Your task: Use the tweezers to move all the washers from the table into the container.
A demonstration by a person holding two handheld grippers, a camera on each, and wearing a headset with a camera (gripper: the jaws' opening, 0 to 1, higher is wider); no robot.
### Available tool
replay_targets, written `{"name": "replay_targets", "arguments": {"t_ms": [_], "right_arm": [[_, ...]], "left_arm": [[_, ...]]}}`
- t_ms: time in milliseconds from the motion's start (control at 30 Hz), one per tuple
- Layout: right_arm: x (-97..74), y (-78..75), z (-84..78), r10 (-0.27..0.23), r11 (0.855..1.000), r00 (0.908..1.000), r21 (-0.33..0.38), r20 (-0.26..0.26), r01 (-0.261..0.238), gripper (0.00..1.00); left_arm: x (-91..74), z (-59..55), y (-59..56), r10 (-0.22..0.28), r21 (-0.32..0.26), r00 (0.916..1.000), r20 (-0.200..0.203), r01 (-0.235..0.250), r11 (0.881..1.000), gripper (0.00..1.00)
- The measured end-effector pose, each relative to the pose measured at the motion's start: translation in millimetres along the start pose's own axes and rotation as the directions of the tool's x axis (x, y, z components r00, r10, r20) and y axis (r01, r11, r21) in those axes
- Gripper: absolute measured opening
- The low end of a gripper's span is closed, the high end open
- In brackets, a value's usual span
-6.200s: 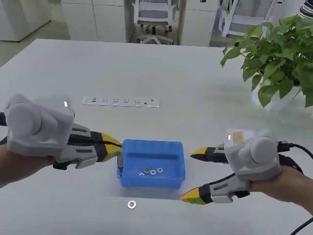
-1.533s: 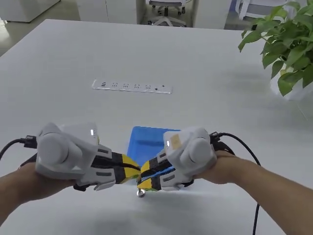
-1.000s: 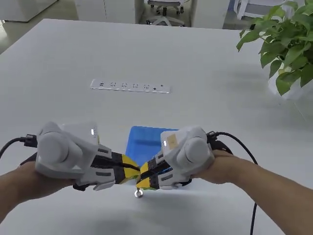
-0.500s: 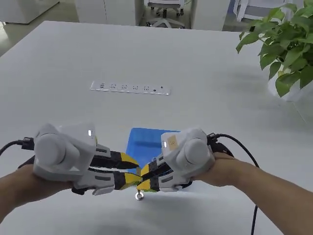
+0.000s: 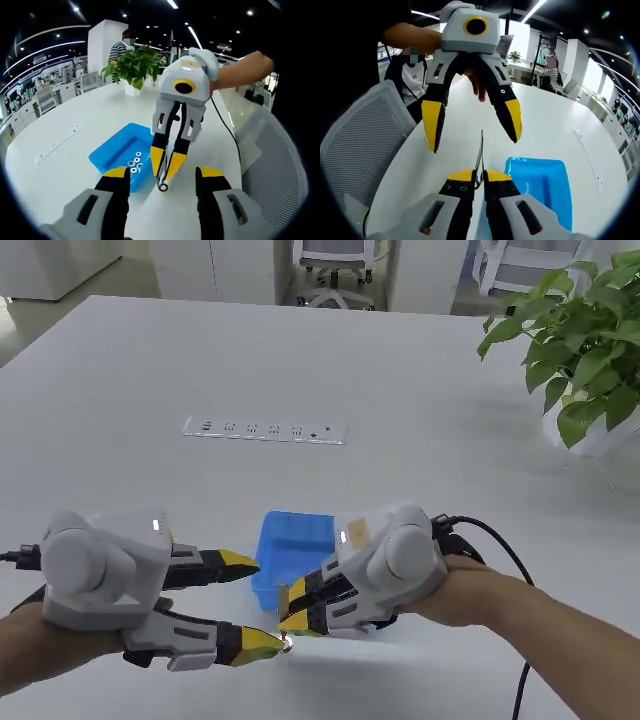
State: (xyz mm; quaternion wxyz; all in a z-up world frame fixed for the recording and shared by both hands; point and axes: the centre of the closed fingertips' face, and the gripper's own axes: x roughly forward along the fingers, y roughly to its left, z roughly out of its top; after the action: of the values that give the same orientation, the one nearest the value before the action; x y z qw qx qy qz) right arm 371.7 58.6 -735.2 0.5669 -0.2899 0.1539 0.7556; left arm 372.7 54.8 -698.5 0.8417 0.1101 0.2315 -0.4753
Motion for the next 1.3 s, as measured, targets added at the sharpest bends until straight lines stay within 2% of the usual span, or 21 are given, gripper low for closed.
{"name": "replay_targets", "arguments": {"t_ms": [433,633,733,1000,1300], "right_arm": [[-20.6,-7.1,15.0,-0.023,1.000,0.9996,-0.008,0.015,0.023,0.08],[-30.9,-13.5,23.2,-0.031,0.999,0.9993,-0.010,0.023,0.032,0.08],[-36.6,-19.2,27.3,-0.041,0.999,0.9988,-0.008,0.027,0.042,0.08],[-47.2,-31.2,32.3,-0.062,0.998,0.9975,-0.011,0.035,0.062,0.08],[-52.7,-47.3,31.5,-0.093,0.995,0.9949,-0.016,0.039,0.093,0.08]], "left_arm": [[-4.5,-5.4,-2.4,0.030,-0.052,0.9993,0.022,-0.029,0.998,0.79],[-7.0,-3.6,-2.3,0.048,-0.068,0.9980,0.041,-0.045,0.997,0.88],[-8.0,-2.4,-6.6,0.044,-0.071,0.9979,0.047,-0.041,0.997,0.91],[-9.1,1.0,-8.3,0.054,-0.070,0.9970,0.056,-0.050,0.996,0.99],[-10.9,2.9,-10.2,0.060,-0.076,0.9964,0.060,-0.055,0.996,0.99]]}}
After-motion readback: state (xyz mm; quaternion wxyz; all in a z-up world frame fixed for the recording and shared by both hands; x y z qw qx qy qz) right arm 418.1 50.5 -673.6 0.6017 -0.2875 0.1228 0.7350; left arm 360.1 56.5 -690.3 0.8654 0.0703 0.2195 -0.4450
